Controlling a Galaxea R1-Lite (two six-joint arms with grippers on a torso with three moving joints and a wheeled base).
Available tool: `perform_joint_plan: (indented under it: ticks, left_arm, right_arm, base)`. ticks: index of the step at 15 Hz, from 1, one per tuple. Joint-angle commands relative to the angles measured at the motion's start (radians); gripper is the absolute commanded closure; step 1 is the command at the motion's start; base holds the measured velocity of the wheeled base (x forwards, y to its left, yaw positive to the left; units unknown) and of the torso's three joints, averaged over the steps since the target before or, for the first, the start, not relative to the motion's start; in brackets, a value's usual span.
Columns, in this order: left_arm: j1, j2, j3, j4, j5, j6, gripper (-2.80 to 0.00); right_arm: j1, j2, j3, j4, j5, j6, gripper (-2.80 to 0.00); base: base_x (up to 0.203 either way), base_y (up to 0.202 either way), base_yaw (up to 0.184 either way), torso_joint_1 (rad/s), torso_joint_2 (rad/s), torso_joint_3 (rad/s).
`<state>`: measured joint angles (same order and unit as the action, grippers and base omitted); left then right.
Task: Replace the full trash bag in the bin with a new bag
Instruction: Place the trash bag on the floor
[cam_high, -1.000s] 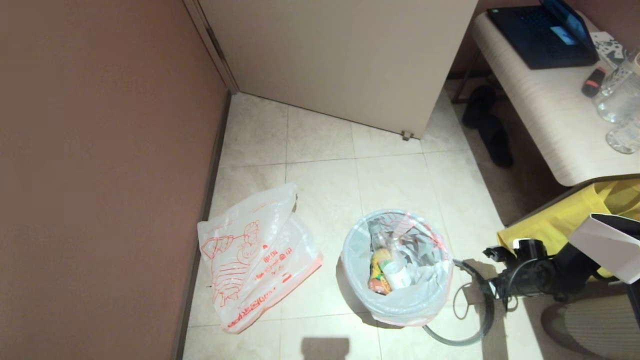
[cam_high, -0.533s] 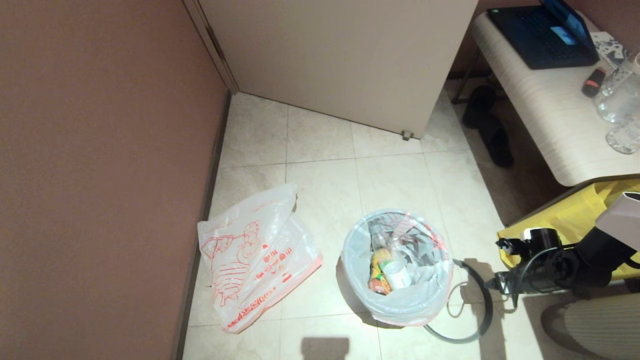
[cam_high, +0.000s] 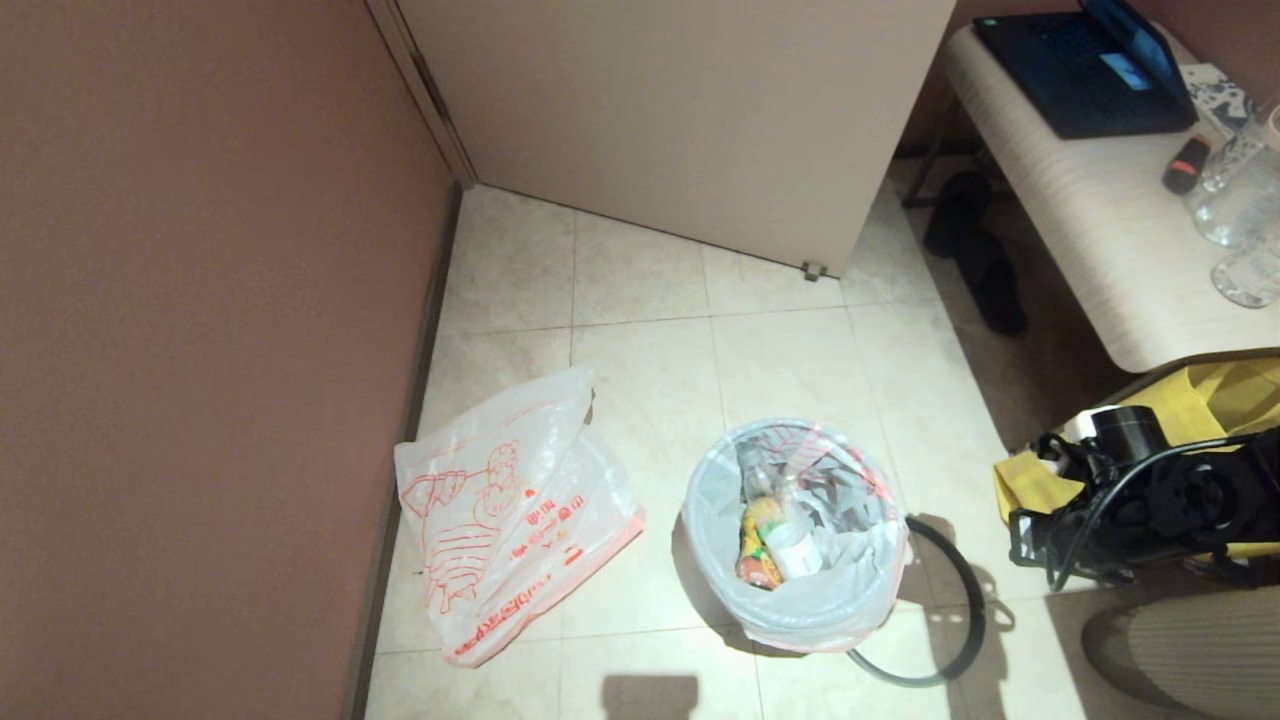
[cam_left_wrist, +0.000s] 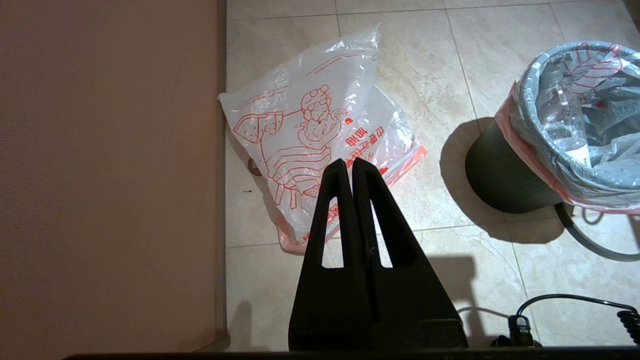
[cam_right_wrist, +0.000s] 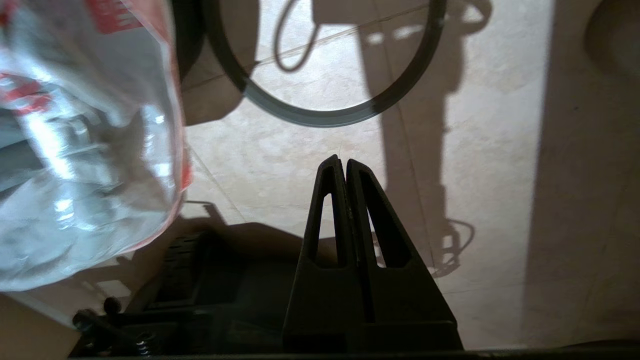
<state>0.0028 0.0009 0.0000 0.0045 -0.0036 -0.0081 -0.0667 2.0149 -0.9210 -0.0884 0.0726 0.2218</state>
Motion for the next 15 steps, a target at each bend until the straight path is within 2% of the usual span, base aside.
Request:
perform_joint_plan:
  ticks: [1, 5, 6, 9, 15]
  left_arm:
    - [0.0, 0.0, 0.0, 0.0, 0.0, -0.001, 0.0]
    - [0.0, -0.001, 0.0, 0.0, -0.001, 0.0, 0.0]
    - [0.0, 0.001, 0.0, 0.0, 0.0, -0.001, 0.0]
    - [0.0, 0.001, 0.0, 0.0, 0.0, 0.0, 0.0]
    - [0.0, 0.001, 0.0, 0.0, 0.0, 0.0, 0.0]
  right_arm:
    - [0.043, -0.094, 0.033, 0.005, -0.004, 0.084, 0.0]
    - [0.1, -0.082, 0.063, -0.003, -0.062, 0.088, 0.0]
    - [0.119, -0.062, 0.063, -0.023, -0.078, 0.088, -2.8]
    - [0.152, 0.028, 0.058, -0.193, -0.105, 0.083, -2.8]
    - [0.169, 0.22, -0.076, -0.227, -0.148, 0.054, -2.8]
  base:
    - [0.0, 0.0, 0.0, 0.0, 0.0, 0.0]
    - [0.0, 0.0, 0.0, 0.0, 0.0, 0.0]
    - [0.0, 0.0, 0.0, 0.0, 0.0, 0.0]
    - [0.0, 0.0, 0.0, 0.0, 0.0, 0.0]
    - [0.0, 0.0, 0.0, 0.0, 0.0, 0.0]
